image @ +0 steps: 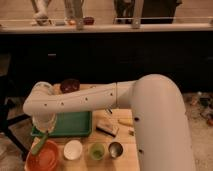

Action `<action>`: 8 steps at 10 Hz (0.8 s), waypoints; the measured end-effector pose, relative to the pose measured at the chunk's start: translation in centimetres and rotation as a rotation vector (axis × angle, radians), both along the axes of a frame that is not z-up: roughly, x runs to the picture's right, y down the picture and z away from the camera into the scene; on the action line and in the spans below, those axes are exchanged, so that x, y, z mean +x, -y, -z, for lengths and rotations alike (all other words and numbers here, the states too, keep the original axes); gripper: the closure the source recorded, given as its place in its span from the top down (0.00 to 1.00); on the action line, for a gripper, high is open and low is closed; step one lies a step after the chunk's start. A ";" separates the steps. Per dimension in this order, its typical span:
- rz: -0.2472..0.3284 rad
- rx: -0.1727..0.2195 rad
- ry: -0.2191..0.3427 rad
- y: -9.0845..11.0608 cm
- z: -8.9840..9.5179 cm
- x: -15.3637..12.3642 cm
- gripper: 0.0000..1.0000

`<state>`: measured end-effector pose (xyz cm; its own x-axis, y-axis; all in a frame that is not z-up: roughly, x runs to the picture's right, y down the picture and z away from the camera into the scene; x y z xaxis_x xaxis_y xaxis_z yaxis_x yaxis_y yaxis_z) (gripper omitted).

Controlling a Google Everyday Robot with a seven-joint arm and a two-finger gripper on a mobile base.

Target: Place pepper in red bowl

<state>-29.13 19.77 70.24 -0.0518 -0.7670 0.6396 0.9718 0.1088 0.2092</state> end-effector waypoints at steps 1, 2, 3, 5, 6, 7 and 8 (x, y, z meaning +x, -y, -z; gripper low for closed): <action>0.011 -0.014 0.003 -0.6 0.0 -0.1 0.00; 0.023 -0.033 0.007 -1.4 -0.1 -0.2 0.00; 0.028 -0.045 0.013 -1.9 -0.1 -0.4 0.00; 0.041 -0.070 0.042 -3.2 0.3 -1.1 0.00; 0.039 -0.080 0.053 -3.5 0.3 -1.2 0.00; 0.039 -0.094 0.064 -4.0 0.3 -1.3 0.00; 0.041 -0.109 0.072 -4.6 0.3 -1.3 0.00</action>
